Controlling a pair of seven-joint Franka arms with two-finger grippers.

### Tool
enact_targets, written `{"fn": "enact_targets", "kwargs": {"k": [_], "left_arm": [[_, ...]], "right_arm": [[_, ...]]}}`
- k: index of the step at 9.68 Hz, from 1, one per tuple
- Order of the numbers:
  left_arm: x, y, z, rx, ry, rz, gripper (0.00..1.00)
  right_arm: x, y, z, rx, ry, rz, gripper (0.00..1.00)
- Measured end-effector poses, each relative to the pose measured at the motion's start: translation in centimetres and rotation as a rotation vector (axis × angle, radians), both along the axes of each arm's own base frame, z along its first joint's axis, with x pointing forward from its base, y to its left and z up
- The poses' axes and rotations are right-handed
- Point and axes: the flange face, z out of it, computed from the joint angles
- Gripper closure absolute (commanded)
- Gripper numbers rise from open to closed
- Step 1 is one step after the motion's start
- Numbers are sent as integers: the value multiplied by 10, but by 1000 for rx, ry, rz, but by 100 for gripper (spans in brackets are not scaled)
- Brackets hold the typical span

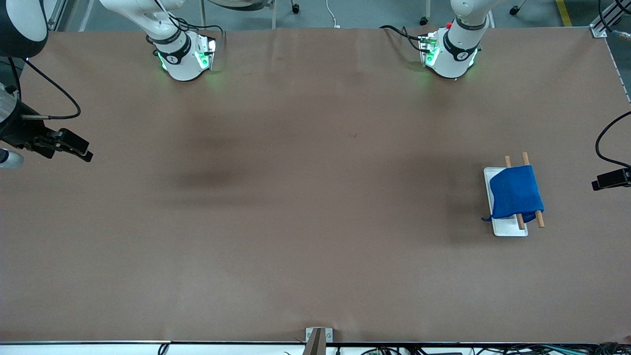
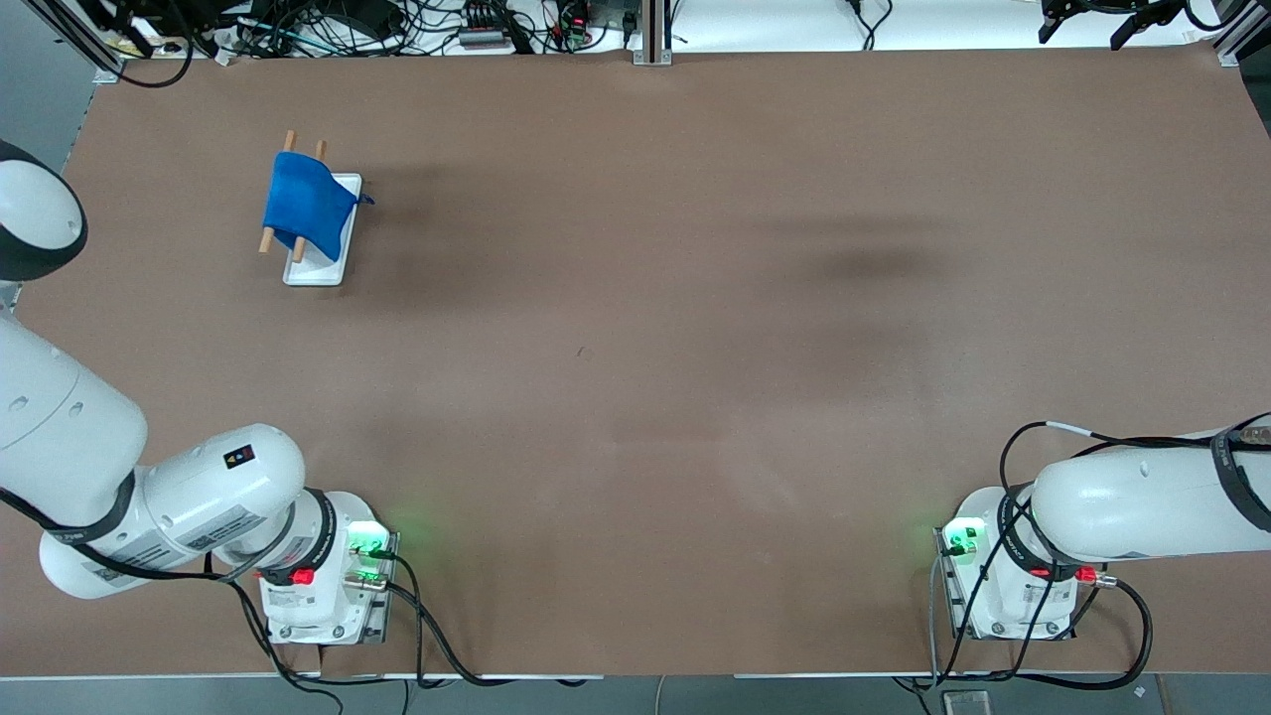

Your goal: Right arm passes towel to left arm to hang

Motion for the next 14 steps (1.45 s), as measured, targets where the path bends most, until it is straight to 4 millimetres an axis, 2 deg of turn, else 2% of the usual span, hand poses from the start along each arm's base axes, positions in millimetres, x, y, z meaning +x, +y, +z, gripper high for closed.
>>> {"fn": "enact_targets", "kwargs": {"k": [3, 6, 10, 12, 14], "left_arm": [[-18, -55, 60, 16, -63, -33, 0], [-40, -90, 95, 26, -74, 4, 0], [-57, -142, 116, 11, -81, -11, 0], [-77, -162, 116, -16, -53, -8, 0], [-104, -172, 117, -26, -36, -6, 0]], "right_arm": [[0, 0, -1, 0, 4, -1, 0], [0, -1, -1, 0, 6, -2, 0], [-1, -1, -1, 1, 9, -3, 0], [-1, -1, -2, 1, 12, -4, 0], [-1, -1, -2, 1, 16, -5, 0]]}}
